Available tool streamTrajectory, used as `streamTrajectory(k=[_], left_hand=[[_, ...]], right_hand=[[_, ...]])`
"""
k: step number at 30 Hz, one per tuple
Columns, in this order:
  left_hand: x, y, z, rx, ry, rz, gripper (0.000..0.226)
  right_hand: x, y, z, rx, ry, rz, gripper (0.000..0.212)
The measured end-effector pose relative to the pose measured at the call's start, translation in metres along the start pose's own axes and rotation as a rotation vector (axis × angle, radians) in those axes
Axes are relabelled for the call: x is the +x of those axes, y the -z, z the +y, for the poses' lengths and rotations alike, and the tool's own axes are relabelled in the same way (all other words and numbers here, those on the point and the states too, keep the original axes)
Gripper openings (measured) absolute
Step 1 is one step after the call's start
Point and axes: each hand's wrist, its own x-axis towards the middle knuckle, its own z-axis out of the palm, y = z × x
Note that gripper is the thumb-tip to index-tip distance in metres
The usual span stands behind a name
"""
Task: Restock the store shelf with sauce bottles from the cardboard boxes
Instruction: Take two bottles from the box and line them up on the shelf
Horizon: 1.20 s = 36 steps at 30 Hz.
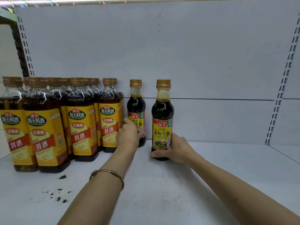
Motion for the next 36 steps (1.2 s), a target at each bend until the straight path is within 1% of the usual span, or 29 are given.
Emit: streamTrajectory(k=[4, 6, 10, 11, 12, 14, 15, 17, 21, 24, 26, 28, 31, 33, 36], left_hand=[[-0.001, 0.001, 0.000, 0.004, 0.007, -0.005, 0.064], [-0.002, 0.001, 0.000, -0.004, 0.021, -0.032, 0.064], [-0.010, 0.011, 0.001, -0.094, 0.053, -0.211, 0.074], [-0.015, 0.015, 0.000, -0.115, 0.060, -0.249, 0.072], [-0.020, 0.020, -0.002, -0.098, 0.033, -0.277, 0.064], [-0.031, 0.031, -0.008, 0.003, -0.063, -0.313, 0.036], [-0.037, 0.037, -0.013, 0.026, -0.090, -0.317, 0.029], [-0.047, 0.048, -0.021, -0.054, -0.142, -0.348, 0.033], [-0.068, 0.063, -0.036, -0.309, -0.213, -0.425, 0.054], [-0.069, 0.060, -0.046, -0.360, -0.220, -0.432, 0.068], [-0.069, 0.058, -0.050, -0.383, -0.218, -0.424, 0.074], [-0.069, 0.056, -0.052, -0.406, -0.243, -0.395, 0.070], [-0.067, 0.050, -0.054, -0.427, -0.288, -0.316, 0.053], [-0.064, 0.047, -0.054, -0.398, -0.295, -0.244, 0.047], [-0.060, 0.042, -0.055, -0.405, -0.274, -0.173, 0.045]], right_hand=[[0.002, 0.000, -0.001, -0.011, -0.005, -0.005, 0.076], [0.004, -0.001, 0.000, -0.004, -0.016, -0.006, 0.078], [0.005, -0.002, 0.003, -0.004, -0.049, -0.028, 0.088], [0.004, -0.001, 0.002, 0.002, -0.048, -0.040, 0.089], [0.003, 0.001, 0.001, 0.002, -0.051, -0.057, 0.089], [-0.001, 0.006, -0.003, 0.001, -0.056, -0.113, 0.087], [-0.002, 0.009, -0.006, -0.004, -0.054, -0.149, 0.084], [-0.008, 0.015, -0.012, -0.040, -0.046, -0.213, 0.076], [-0.014, 0.019, -0.016, -0.080, 0.019, -0.235, 0.066], [-0.014, 0.012, -0.018, 0.000, 0.050, -0.266, 0.064], [-0.010, 0.004, -0.020, 0.069, 0.074, -0.299, 0.062], [-0.006, -0.007, -0.025, 0.101, 0.106, -0.307, 0.060], [0.001, -0.020, -0.035, 0.106, 0.137, -0.286, 0.058], [0.005, -0.026, -0.040, 0.091, 0.144, -0.238, 0.063], [0.007, -0.030, -0.043, 0.110, 0.095, -0.153, 0.073]])
